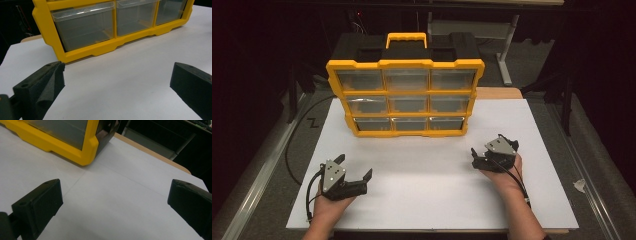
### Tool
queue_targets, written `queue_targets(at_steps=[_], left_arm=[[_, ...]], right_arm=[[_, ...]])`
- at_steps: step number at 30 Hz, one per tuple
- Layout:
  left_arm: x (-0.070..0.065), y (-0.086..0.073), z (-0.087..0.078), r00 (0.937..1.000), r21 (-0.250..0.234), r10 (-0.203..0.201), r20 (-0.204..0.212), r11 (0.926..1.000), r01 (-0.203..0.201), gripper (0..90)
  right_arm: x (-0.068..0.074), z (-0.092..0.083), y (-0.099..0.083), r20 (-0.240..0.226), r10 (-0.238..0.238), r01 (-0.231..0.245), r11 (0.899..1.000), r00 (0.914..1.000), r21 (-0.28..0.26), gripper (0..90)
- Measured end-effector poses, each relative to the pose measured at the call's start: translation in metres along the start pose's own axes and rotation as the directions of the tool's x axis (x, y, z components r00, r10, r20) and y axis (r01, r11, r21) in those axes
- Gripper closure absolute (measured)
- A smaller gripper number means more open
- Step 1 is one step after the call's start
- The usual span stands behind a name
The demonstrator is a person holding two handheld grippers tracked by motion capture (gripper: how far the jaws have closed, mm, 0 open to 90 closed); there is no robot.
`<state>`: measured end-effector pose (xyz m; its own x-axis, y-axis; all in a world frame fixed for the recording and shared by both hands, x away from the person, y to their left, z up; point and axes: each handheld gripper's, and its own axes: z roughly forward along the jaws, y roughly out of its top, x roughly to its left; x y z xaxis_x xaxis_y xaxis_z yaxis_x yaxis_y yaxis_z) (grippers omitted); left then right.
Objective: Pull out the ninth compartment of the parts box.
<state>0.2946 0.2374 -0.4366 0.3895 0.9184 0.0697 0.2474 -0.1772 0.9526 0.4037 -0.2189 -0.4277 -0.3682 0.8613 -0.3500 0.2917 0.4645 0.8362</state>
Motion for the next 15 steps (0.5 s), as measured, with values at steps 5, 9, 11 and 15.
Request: queue_targets(at_steps=[5, 9, 11, 15], left_arm=[[0.0, 0.0, 0.0, 1.0, -0.007, 0.002, 0.001, 1.0, -0.002, 0.3], [0.0, 0.0, 0.0, 1.0, -0.006, 0.003, 0.002, 1.0, -0.003, 0.3], [0.0, 0.0, 0.0, 1.0, -0.007, 0.004, 0.002, 1.0, -0.004, 0.3], [0.0, 0.0, 0.0, 1.0, -0.008, 0.005, 0.003, 1.0, -0.005, 0.3]], right_arm=[[0.001, -0.001, -0.005, 0.019, -0.047, 0.047, 0.998, 0.9987, 0.033, 1.3], [0.005, -0.003, -0.005, 0.03, -0.109, 0.108, 0.993, 0.9936, 0.042, 1.4], [0.008, -0.004, -0.005, 0.037, -0.143, 0.141, 0.989, 0.989, 0.046, 1.5], [0.014, -0.004, -0.004, 0.038, -0.205, 0.203, 0.977, 0.978, 0.058, 1.5]])
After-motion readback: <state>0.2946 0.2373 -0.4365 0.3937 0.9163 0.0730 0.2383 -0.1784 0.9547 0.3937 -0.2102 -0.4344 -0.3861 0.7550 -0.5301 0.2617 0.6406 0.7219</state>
